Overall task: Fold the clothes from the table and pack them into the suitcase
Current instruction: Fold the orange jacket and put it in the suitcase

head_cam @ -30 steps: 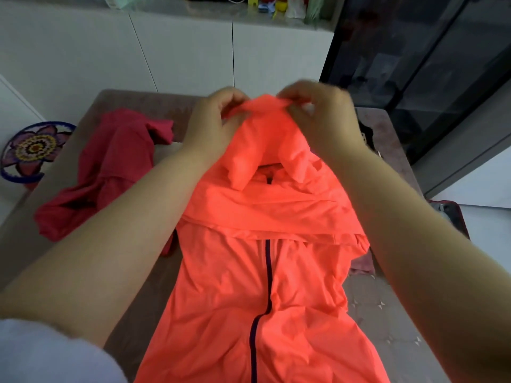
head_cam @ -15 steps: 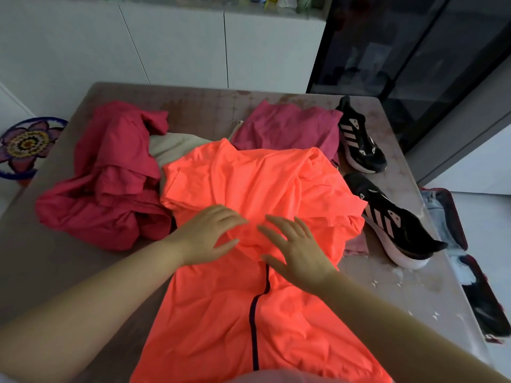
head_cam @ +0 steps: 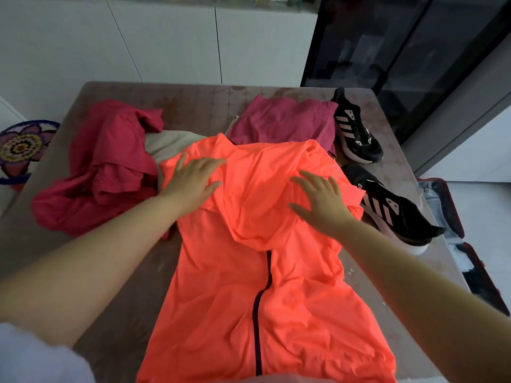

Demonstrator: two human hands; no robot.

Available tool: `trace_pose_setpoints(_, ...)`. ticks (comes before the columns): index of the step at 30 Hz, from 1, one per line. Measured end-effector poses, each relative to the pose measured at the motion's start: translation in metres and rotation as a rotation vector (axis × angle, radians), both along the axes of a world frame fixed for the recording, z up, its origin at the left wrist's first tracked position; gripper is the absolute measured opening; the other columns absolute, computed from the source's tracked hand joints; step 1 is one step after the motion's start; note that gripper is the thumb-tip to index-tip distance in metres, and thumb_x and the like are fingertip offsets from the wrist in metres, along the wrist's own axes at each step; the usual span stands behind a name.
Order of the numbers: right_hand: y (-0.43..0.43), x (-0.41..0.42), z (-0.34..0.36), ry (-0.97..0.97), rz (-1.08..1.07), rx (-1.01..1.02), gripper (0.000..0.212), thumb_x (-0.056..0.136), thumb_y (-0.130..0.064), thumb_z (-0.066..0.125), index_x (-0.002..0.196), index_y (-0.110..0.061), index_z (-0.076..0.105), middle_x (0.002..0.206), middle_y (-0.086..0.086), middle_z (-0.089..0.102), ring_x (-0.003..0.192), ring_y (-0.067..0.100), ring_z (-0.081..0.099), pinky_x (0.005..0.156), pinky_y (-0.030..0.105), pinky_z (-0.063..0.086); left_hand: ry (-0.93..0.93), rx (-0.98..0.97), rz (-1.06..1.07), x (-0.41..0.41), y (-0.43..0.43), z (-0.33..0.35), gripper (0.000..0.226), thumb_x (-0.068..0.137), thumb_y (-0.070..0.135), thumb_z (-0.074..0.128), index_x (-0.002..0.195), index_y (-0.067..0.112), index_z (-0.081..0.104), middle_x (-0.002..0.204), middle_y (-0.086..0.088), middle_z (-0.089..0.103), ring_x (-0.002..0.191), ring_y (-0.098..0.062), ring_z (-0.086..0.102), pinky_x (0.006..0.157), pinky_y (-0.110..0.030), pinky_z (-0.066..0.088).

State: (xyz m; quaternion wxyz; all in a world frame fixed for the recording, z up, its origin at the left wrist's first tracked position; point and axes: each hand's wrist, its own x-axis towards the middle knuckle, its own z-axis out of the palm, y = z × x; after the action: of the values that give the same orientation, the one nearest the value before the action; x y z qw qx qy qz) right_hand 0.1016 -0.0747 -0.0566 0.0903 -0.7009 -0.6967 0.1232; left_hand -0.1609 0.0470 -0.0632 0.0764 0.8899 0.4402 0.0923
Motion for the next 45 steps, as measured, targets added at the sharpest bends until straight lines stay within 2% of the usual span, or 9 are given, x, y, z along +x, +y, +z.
trace_pose_setpoints(5, 0.050, 0.018, 0.021, -0.009, -0.134, 0.042, 0.059, 0.091, -0.039, 0.057, 0.143, -0.020, 0.036, 0.153, 0.004, 0.028, 0.140, 0.027, 0.025, 0.115, 0.044, 0.007, 0.122, -0.018, 0.046, 0.005, 0.042, 0.018, 0.073, 0.085, 0.039, 0.063, 0.146, 0.020, 0.028, 0.147, -0.007, 0.036, 0.136, -0.026, 0.029, 0.114, -0.042, 0.001)
trace_pose_setpoints(16, 0.124, 0.029, 0.012, -0.102, -0.167, -0.172, 0.074, 0.088, -0.050, 0.057, 0.147, -0.019, 0.024, 0.155, 0.006, 0.025, 0.142, 0.027, 0.020, 0.118, 0.045, 0.007, 0.034, -0.084, 0.109, 0.034, 0.091, -0.006, 0.063, 0.088, 0.043, 0.057, 0.143, 0.023, 0.034, 0.145, -0.006, 0.040, 0.135, -0.025, 0.034, 0.113, -0.047, 0.010)
trace_pose_setpoints(21, 0.134, 0.040, 0.012, -0.155, -0.224, -0.231, 0.060, 0.089, -0.057, 0.049, 0.131, -0.015, 0.048, 0.132, 0.011, 0.053, 0.130, 0.033, 0.037, 0.115, 0.046, 0.009, 0.076, -0.195, 0.166, 0.035, 0.110, -0.012, 0.078, 0.082, 0.049, 0.062, 0.147, 0.025, 0.025, 0.151, -0.003, 0.030, 0.140, -0.022, 0.025, 0.113, -0.047, 0.011)
trace_pose_setpoints(25, 0.129, 0.042, 0.024, -0.107, -0.117, -0.216, 0.041, 0.081, -0.050, 0.065, 0.102, -0.015, 0.065, 0.097, 0.003, 0.063, 0.110, 0.029, 0.052, 0.108, 0.043, 0.019, 0.259, -0.399, 0.225, 0.029, 0.125, -0.015, 0.096, 0.070, 0.063, 0.067, 0.147, 0.031, 0.020, 0.149, -0.013, 0.035, 0.139, -0.035, 0.025, 0.113, -0.046, 0.014)
trace_pose_setpoints(29, 0.115, 0.041, 0.035, 0.076, -0.042, -0.181, 0.027, 0.079, -0.031, 0.074, 0.077, -0.015, 0.052, 0.070, -0.006, 0.047, 0.082, 0.022, 0.050, 0.068, 0.031, 0.034, 0.243, -0.285, 0.239, 0.034, 0.121, -0.009, 0.072, 0.071, 0.056, 0.071, 0.134, 0.029, 0.049, 0.135, -0.010, 0.053, 0.131, -0.033, 0.033, 0.107, -0.038, 0.022)
trace_pose_setpoints(34, 0.093, 0.044, 0.047, 0.088, -0.024, -0.151, 0.045, 0.075, -0.025, 0.078, 0.114, -0.010, 0.062, 0.109, 0.006, 0.063, 0.101, 0.024, 0.056, 0.081, 0.029, 0.040, 0.053, -0.134, 0.197, 0.026, 0.099, 0.011, 0.033, 0.074, 0.039, 0.075, 0.100, 0.018, 0.071, 0.107, -0.010, 0.063, 0.115, -0.034, 0.042, 0.097, -0.035, 0.025)
trace_pose_setpoints(39, 0.062, 0.036, 0.065, -0.023, 0.010, -0.118, 0.030, 0.074, -0.016, 0.076, 0.103, -0.009, 0.069, 0.095, 0.007, 0.066, 0.092, 0.026, 0.058, 0.076, 0.034, 0.043, -0.143, -0.070, 0.106, 0.004, 0.071, 0.037, 0.025, 0.076, 0.021, 0.076, 0.087, 0.001, 0.067, 0.099, -0.019, 0.063, 0.109, -0.028, 0.054, 0.112, -0.041, 0.010)
trace_pose_setpoints(42, 0.034, 0.024, 0.075, -0.060, -0.018, 0.062, 0.014, 0.075, -0.010, 0.067, 0.089, -0.009, 0.067, 0.081, 0.004, 0.061, 0.082, 0.027, 0.056, 0.067, 0.034, 0.042, -0.296, -0.140, -0.022, -0.010, 0.046, 0.055, 0.023, 0.074, 0.018, 0.077, 0.082, 0.000, 0.064, 0.079, -0.015, 0.064, 0.075, -0.011, 0.053, 0.095, -0.042, 0.041)
trace_pose_setpoints(45, -0.006, 0.015, 0.079, -0.003, 0.008, 0.289, 0.017, 0.073, -0.005, 0.063, 0.090, -0.007, 0.069, 0.087, 0.011, 0.065, 0.083, 0.032, 0.060, 0.068, 0.042, 0.049, -0.387, -0.127, -0.110, -0.028, 0.012, 0.068, 0.012, 0.073, 0.003, 0.073, 0.082, 0.003, 0.065, 0.074, 0.021, 0.062, 0.067, 0.017, 0.050, 0.076, -0.014, 0.046)
